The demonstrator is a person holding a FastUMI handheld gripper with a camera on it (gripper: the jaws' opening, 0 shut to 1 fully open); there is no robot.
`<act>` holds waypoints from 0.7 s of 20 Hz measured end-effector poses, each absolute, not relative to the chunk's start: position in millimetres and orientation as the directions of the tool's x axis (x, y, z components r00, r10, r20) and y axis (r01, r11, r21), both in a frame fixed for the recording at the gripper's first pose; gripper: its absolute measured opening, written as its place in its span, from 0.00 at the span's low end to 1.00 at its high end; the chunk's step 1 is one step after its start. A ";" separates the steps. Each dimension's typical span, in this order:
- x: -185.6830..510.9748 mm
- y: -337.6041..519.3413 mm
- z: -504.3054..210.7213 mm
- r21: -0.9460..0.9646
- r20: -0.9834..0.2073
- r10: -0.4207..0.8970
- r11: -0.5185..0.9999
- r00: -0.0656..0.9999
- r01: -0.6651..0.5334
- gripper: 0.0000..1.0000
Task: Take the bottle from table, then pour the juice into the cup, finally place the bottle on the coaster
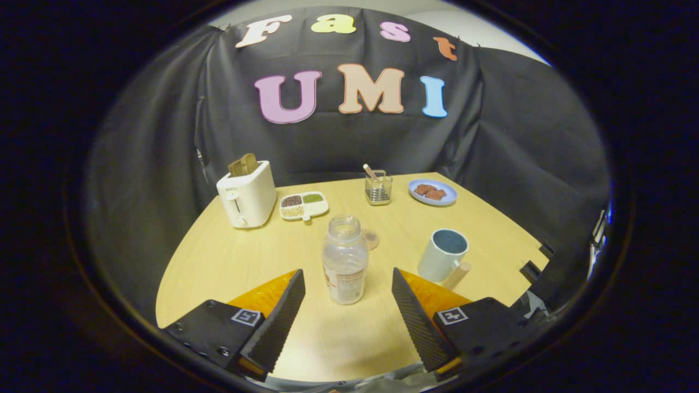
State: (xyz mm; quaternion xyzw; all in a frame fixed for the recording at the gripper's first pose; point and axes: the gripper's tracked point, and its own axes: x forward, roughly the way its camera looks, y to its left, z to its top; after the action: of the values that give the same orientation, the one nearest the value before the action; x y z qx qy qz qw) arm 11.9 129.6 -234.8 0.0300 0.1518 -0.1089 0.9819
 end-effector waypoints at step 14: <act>86.1 122.9 -305.6 -0.018 -0.372 -0.284 0.954 0.884 0.299 1.00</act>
State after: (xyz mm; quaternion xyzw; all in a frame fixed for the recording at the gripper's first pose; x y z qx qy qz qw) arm 86.1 122.9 -305.6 0.0201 0.1887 -0.1500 0.9703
